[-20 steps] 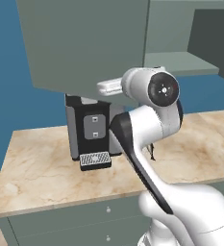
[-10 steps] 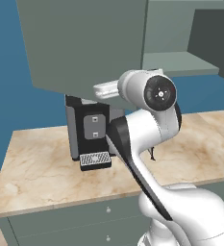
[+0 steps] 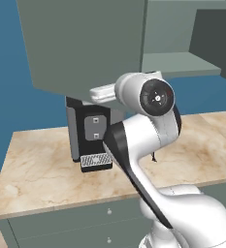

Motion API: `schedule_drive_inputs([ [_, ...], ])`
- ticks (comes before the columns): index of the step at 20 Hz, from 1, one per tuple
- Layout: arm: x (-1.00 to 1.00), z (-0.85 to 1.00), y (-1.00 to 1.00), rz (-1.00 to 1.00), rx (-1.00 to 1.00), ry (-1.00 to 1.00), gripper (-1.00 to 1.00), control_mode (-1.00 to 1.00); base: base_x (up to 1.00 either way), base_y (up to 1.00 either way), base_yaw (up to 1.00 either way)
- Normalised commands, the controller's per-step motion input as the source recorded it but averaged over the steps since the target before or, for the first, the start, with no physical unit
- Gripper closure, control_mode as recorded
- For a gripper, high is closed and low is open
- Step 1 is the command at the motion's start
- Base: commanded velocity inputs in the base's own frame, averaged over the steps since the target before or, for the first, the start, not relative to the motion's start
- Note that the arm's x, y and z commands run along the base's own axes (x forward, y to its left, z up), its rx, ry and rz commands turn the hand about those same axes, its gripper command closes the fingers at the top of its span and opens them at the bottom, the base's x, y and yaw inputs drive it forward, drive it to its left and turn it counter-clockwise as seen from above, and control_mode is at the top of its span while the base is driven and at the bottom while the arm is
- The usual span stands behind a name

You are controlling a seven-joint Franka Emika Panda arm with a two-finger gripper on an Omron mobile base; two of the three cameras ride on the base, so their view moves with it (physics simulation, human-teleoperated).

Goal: Retrieve the tupperware from the cabinet, then place the raw meat into the tupperware to avoid contamination.

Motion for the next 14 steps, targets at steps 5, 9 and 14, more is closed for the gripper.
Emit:
schedule_drive_inputs([
  [5,-0.12,-0.12,0.35,0.00,-0.01,0.00,1.00,-1.00,0.00,0.00,0.00],
  [9,-0.04,-0.10,0.34,0.00,-0.01,0.00,-1.00,-1.00,0.00,0.00,0.00],
  [14,0.02,0.00,0.16,-0.01,0.00,0.00,-1.00,-1.00,0.00,0.00,0.00],
])
